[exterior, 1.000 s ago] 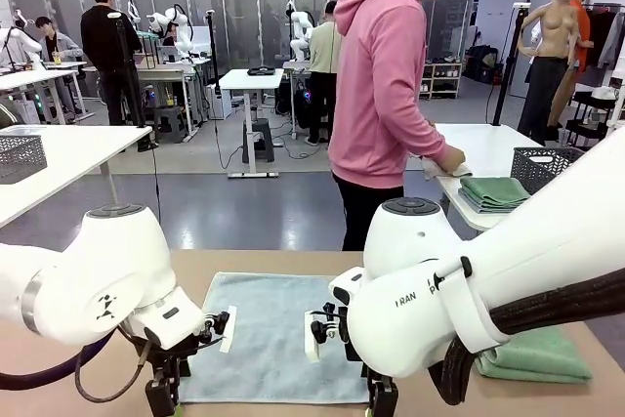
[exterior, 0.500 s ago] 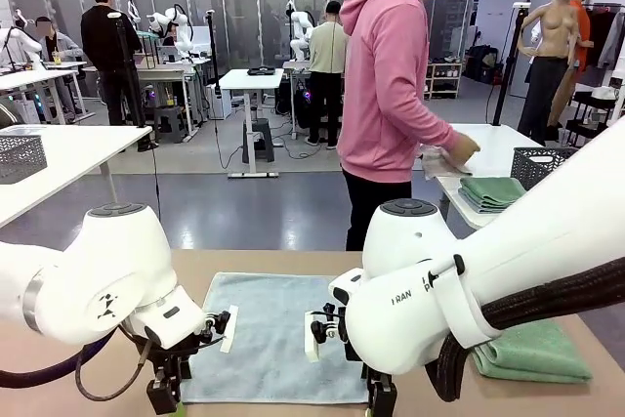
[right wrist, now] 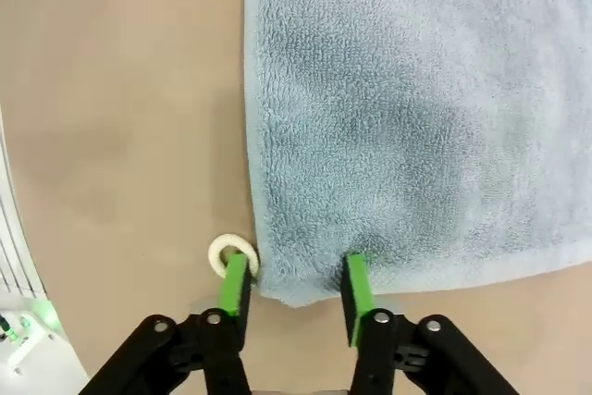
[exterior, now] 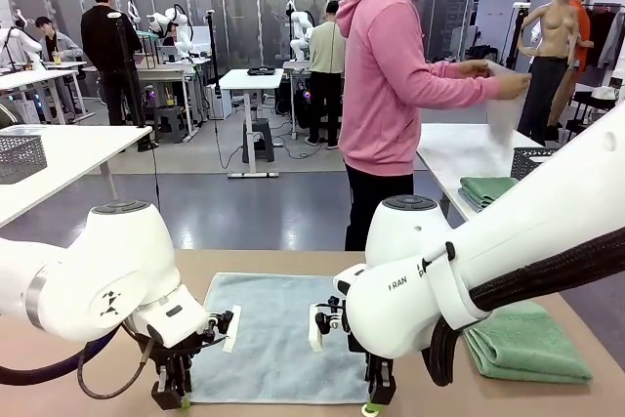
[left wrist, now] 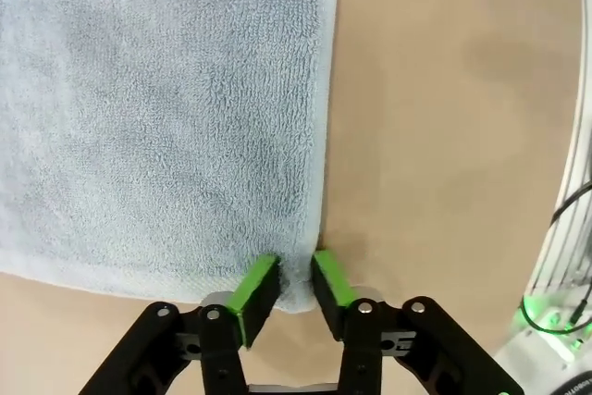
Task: Fold the towels and place them in the basket.
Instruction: When a person lays out a Towel with hook on the table, fold it in half twice.
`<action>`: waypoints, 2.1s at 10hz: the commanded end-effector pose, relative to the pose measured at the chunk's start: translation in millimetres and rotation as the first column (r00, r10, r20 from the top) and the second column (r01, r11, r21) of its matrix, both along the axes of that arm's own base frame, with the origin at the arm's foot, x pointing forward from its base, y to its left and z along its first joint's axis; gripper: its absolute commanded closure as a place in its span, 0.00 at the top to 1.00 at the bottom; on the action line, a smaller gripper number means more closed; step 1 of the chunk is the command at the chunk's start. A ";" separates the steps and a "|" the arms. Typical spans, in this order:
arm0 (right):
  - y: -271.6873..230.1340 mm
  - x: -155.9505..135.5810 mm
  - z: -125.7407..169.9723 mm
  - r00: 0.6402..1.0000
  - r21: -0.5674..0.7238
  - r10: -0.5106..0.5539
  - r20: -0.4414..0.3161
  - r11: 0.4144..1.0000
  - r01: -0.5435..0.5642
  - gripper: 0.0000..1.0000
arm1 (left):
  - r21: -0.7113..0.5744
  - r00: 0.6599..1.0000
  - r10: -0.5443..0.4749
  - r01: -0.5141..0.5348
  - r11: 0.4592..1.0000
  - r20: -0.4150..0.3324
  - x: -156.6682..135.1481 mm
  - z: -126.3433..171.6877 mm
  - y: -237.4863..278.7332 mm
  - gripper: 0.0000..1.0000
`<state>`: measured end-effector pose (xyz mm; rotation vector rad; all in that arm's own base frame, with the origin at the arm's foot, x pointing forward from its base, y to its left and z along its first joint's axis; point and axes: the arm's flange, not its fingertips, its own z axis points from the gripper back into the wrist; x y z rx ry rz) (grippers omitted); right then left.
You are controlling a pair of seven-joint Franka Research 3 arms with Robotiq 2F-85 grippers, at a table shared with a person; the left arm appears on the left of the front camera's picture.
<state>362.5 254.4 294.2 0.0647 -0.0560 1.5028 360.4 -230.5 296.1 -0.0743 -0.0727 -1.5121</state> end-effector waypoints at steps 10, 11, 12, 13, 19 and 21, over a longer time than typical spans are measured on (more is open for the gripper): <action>1.3 -35.1 49.3 0.999 -0.019 0.030 -0.037 0.999 -0.030 0.00 | -0.076 0.998 -0.069 0.068 0.995 -0.014 -23.6 38.5 2.0 0.00; 0.2 -47.3 63.8 0.999 -0.020 0.032 -0.028 0.999 -0.033 0.00 | -0.073 0.998 -0.067 0.066 0.995 -0.014 -35.7 55.1 -2.3 0.00; -3.6 -55.2 79.6 1.000 -0.020 0.023 0.016 1.000 -0.022 0.00 | -0.087 0.998 -0.066 0.066 0.994 0.008 -50.5 75.1 -7.7 0.00; -7.6 -54.7 89.1 0.999 0.003 0.016 0.048 1.000 -0.016 0.00 | -0.071 0.997 -0.074 0.077 0.995 0.037 -56.6 86.1 -12.7 0.00; 0.9 -18.0 119.3 0.992 0.014 0.018 0.128 1.000 -0.020 0.00 | -0.031 0.997 -0.037 0.039 0.999 0.074 -2.3 115.3 -19.1 0.00; 5.2 9.6 113.8 0.994 -0.007 0.020 0.105 1.000 -0.019 0.00 | -0.013 0.997 -0.035 0.036 0.999 0.066 37.6 123.8 -15.7 0.00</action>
